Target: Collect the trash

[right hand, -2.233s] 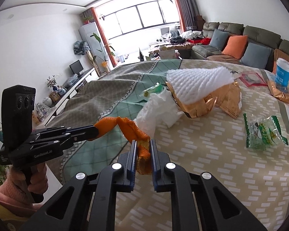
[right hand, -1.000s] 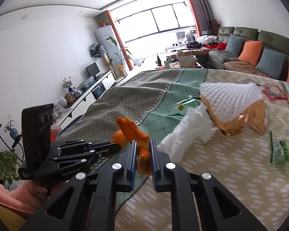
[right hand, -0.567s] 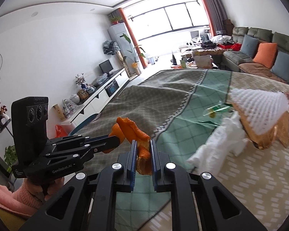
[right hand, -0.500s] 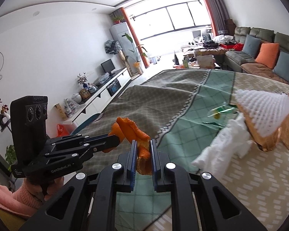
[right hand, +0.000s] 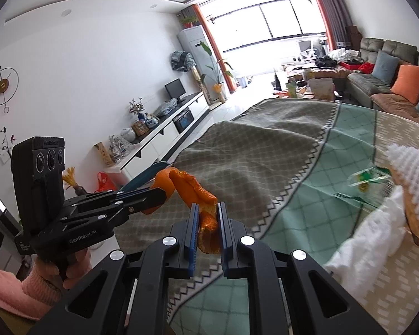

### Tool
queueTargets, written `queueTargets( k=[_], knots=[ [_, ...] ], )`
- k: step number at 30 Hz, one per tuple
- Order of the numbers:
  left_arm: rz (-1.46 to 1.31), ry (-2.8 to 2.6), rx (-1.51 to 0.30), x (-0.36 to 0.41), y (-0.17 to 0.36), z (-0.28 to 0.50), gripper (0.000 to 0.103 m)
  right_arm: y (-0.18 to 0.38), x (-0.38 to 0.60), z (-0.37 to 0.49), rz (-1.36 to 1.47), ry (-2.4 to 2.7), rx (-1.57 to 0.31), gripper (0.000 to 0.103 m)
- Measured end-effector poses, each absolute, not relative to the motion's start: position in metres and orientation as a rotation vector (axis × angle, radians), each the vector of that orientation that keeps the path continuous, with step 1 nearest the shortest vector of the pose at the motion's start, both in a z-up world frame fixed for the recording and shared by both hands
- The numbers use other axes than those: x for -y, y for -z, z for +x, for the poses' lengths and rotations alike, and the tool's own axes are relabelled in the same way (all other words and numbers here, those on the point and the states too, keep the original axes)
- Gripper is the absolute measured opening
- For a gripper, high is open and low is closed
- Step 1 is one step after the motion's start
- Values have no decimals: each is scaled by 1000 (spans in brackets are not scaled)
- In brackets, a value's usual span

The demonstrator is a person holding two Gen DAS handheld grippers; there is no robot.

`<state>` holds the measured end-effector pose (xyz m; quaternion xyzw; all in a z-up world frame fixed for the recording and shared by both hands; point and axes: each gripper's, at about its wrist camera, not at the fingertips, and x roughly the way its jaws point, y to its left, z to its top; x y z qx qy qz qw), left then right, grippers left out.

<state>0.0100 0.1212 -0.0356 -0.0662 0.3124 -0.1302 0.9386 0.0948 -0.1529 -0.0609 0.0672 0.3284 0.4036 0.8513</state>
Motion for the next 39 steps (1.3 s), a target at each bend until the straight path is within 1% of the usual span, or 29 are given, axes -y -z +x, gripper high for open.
queueTargets(
  k=[17,39],
  knots=[
    [-154,139,-612,-177,25,1,11,59,98,105,110,-972,-713,13],
    [-173,2,-614,-231,27,-3,11,59,34,114,51,-1074,-745,13]
  ],
)
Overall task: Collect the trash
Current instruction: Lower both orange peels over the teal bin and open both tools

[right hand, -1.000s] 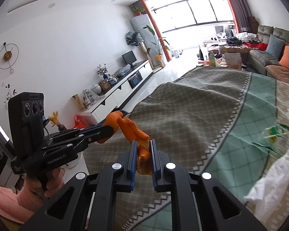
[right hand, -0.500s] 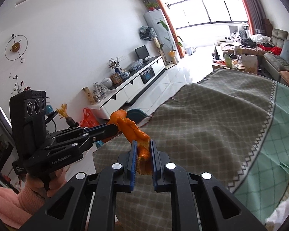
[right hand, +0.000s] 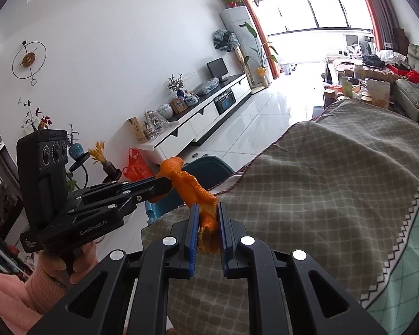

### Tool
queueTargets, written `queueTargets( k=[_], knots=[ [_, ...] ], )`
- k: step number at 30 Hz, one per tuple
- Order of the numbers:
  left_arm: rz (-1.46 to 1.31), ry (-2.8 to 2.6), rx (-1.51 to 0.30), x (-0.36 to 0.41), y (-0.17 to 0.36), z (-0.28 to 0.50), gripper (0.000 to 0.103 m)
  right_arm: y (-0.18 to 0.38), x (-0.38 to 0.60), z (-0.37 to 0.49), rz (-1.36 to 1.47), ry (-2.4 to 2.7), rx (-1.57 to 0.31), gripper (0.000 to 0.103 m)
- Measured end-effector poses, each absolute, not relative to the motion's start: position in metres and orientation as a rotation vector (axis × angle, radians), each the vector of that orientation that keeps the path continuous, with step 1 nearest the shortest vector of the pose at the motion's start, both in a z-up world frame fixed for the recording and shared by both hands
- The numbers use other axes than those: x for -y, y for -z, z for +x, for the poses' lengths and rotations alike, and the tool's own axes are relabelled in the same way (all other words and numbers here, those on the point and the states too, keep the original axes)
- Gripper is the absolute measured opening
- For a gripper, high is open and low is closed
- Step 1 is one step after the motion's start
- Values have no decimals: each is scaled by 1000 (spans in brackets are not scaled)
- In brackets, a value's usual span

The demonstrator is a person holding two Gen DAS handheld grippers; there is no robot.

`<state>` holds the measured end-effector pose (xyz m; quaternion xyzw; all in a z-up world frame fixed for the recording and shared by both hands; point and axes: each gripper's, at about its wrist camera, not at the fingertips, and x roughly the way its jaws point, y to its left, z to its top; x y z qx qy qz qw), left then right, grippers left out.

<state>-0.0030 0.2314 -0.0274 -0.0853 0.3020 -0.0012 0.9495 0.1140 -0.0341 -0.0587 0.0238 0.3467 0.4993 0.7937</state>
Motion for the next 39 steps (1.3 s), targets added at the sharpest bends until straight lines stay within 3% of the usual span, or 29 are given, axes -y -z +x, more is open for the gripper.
queueTargets(
  k=[39],
  knots=[
    [-198,-126,-647,-277,43,-1,11,65,-29,126,2,-1127,-797,13]
  ],
)
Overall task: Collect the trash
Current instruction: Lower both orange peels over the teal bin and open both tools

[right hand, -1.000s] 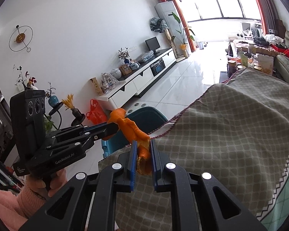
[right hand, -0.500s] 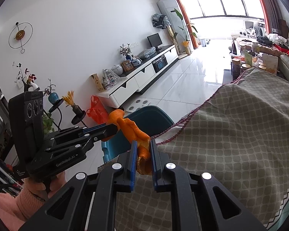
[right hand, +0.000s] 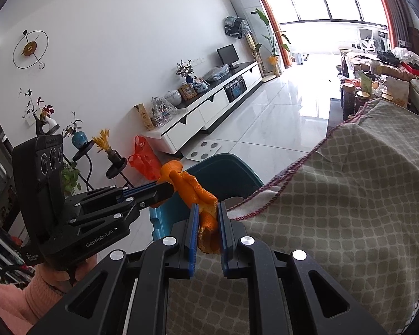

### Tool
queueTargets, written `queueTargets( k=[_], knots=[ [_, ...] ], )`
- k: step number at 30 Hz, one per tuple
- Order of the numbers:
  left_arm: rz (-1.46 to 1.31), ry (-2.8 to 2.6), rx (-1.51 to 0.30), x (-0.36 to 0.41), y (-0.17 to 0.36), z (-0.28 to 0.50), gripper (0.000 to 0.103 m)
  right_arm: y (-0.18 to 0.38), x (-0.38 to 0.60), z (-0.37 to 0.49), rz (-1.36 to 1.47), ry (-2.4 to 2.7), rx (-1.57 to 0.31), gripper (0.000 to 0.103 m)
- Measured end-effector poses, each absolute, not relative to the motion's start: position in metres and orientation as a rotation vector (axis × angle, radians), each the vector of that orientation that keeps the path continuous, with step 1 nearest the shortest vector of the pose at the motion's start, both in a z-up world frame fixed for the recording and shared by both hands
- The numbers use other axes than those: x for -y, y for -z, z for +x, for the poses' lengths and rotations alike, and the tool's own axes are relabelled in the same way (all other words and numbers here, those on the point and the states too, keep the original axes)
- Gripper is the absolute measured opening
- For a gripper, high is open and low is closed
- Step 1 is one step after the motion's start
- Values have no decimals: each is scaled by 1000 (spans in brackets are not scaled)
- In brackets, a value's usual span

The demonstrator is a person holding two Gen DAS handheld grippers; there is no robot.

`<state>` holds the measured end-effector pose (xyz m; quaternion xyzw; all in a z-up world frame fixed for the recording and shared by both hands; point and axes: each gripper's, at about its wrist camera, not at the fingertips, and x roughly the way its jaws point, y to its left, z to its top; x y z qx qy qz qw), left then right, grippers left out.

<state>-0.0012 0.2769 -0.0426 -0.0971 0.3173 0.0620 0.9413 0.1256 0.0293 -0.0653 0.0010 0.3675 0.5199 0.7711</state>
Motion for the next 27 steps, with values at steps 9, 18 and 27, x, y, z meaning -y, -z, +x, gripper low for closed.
queueTargets(
  k=[9,18,27],
  knots=[
    [-206,-149,-654,-281,45,1,11,67,-38,129,-15,-1137,-804,13],
    [-214,-164,-667,-287,49,4,11,71,-48,136,-23,-1142,-826,13],
    [-220,-179,-677,-292,53,7,11,74,-58,138,-40,-1135,-839,13]
  ],
)
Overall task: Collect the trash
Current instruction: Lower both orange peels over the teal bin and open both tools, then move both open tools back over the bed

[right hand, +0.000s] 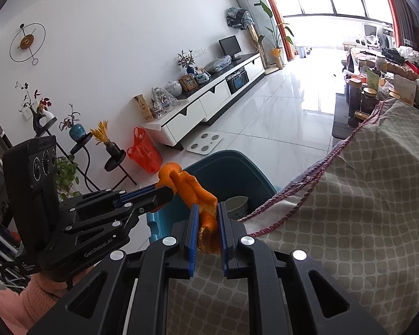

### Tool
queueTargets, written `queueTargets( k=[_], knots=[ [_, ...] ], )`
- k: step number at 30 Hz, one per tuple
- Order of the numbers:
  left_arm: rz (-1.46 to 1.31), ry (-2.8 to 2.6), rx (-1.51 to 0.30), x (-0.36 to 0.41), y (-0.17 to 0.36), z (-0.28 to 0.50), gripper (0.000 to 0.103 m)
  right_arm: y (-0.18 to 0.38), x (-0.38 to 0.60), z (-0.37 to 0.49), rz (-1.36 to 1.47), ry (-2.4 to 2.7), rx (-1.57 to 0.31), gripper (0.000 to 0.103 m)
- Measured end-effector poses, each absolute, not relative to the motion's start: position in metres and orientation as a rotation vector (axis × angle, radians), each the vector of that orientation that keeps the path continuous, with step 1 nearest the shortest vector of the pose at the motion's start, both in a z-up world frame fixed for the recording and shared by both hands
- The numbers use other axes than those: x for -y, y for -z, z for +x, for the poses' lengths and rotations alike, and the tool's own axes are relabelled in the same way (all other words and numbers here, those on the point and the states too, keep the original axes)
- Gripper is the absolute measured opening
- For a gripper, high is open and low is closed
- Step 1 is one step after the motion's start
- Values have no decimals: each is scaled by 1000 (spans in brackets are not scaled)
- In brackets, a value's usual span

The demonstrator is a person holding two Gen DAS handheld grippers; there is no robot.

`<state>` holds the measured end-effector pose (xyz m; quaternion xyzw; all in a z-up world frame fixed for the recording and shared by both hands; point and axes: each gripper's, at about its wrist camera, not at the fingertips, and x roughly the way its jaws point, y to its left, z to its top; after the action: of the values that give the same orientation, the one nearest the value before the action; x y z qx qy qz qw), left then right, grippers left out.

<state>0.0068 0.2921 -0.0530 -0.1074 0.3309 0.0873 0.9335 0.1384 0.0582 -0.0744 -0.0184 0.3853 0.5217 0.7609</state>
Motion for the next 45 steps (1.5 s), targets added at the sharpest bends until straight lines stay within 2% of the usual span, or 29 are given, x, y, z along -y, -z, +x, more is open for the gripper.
queueTargets(
  k=[24,26,30,33,36,38,45],
  knots=[
    [-333,-175,-755,-316,86,19,13,91,-94,157,-30,-1083,-959,15],
    [-353,-174,-758,-319,89,20,18,92,-94,158,-21,-1081,-963,15],
    [-378,-176,-762,-324,93,19,22,93,-89,157,2,-1081,-966,16],
    [-386,-184,-755,-324,93,15,27,91,-79,157,21,-1081,-960,20],
    [-380,-194,-728,-320,89,10,28,85,-65,154,33,-1083,-929,31],
    [-362,-185,-690,-310,80,4,34,79,-54,150,38,-1083,-900,38],
    [-270,-29,-600,-249,53,-5,43,54,9,135,46,-1015,-773,50]
  ],
)
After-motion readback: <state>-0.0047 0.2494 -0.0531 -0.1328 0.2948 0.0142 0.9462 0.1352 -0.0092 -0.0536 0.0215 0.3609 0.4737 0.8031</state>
